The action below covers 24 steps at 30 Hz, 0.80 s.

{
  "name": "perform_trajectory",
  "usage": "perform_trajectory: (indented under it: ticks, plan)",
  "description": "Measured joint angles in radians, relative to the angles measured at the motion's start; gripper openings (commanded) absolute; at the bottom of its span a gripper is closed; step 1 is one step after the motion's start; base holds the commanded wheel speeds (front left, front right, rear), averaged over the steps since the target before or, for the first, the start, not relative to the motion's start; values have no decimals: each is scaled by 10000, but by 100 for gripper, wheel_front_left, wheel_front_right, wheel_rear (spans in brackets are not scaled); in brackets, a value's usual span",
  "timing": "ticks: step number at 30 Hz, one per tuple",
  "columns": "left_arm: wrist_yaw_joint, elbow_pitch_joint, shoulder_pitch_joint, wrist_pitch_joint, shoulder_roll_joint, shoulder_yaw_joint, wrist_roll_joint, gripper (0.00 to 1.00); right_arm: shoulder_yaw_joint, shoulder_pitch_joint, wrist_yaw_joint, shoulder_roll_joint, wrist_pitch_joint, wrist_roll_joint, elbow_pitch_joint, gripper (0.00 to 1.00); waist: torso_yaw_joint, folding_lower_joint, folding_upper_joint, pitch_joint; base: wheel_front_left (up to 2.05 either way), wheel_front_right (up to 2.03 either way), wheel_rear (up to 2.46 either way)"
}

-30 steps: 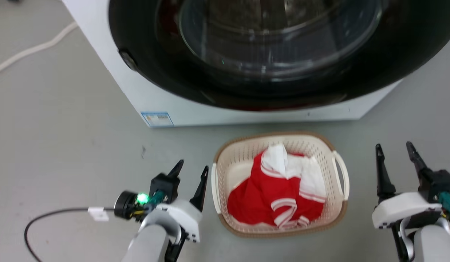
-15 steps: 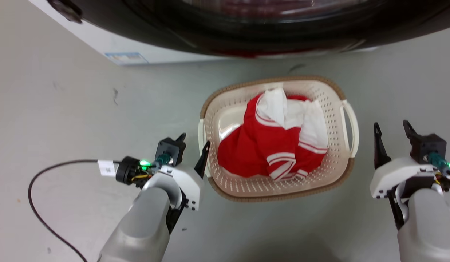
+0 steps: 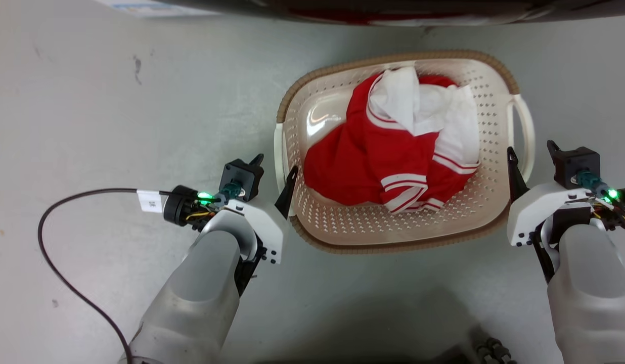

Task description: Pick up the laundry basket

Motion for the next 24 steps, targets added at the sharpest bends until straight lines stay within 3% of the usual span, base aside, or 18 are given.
perform_trajectory:
  ticks: [6,15,16,17,18,19,24]
  plan:
    - [161,-75,-215,-12,-13,-222,-140,100,-278,-558,0,-98,0,-571,945,100,117,-1,0,443,0,0,0]
    - [226,-36,-540,-12,-29,-483,-251,100,-571,-1081,-2,-94,2,-1152,1371,100,215,-1,0,766,0,0,0]
    - [251,-19,-569,-12,-33,-510,-270,100,-575,-1119,0,-90,0,-1204,1400,76,222,-1,0,792,0,0,0]
    - [249,46,-610,-13,-35,-550,-297,100,-560,-1155,0,-84,0,-1271,1406,22,226,-1,0,815,0,0,0]
    - [265,88,-661,-15,-35,-594,-290,47,-550,-1193,-2,-81,0,-1338,1446,0,229,-1,0,833,0,0,0]
    - [280,82,-695,-15,-33,-616,-286,0,-552,-1218,-2,-82,0,-1388,1557,0,234,-1,0,847,0,0,0]
    - [293,157,-724,-38,-134,-706,-403,0,-673,-1301,8,-59,-15,-1490,1825,0,231,-3,0,839,0,0,0]
